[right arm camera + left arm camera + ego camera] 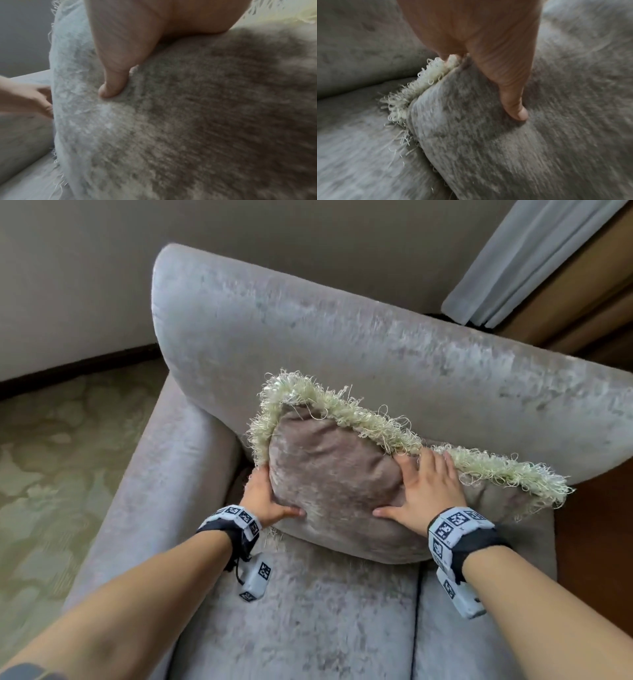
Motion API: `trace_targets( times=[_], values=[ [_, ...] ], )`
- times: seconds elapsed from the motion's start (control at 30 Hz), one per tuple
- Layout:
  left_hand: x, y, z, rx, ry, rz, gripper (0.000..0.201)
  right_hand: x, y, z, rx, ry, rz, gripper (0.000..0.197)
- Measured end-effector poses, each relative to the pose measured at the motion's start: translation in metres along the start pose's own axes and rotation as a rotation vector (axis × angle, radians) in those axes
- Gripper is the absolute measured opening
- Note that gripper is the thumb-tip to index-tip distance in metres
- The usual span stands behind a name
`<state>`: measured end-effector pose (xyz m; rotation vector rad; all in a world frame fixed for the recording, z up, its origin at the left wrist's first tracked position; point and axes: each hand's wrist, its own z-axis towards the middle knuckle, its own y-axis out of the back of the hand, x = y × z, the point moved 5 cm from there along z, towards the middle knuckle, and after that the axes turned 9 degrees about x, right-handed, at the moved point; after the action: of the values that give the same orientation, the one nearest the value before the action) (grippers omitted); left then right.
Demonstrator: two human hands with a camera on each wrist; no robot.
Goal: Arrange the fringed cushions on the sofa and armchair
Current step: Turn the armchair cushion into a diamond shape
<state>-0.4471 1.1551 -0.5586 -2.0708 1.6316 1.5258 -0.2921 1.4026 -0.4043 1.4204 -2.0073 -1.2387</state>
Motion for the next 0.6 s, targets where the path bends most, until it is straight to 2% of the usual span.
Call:
trace_targets(
  times=[0.13, 0.33, 0.47, 0.6],
  values=[
    [-0.006, -0.014, -0.012, -0.014, 0.026, 0.084, 0.133, -0.009, -0.01, 0.0, -0.161, 0.042, 0.067, 0.103],
    [-0.029, -0.01, -0.052, 0.017, -0.081, 0.156, 0.117, -0.024, -0.01, -0.035, -0.212, 0.023, 0.093, 0.088],
    [-0.081, 0.015, -0.088, 0.024, -0.253, 0.234, 0.1, -0.055, 0.01, -0.07, -0.159, -0.028, 0.13, 0.087],
    [-0.155, 0.066, -0.111, -0.003, -0.396, 0.378, 0.098, -0.084, 0.034, -0.092, -0.152, -0.088, 0.268, 0.093]
  ],
)
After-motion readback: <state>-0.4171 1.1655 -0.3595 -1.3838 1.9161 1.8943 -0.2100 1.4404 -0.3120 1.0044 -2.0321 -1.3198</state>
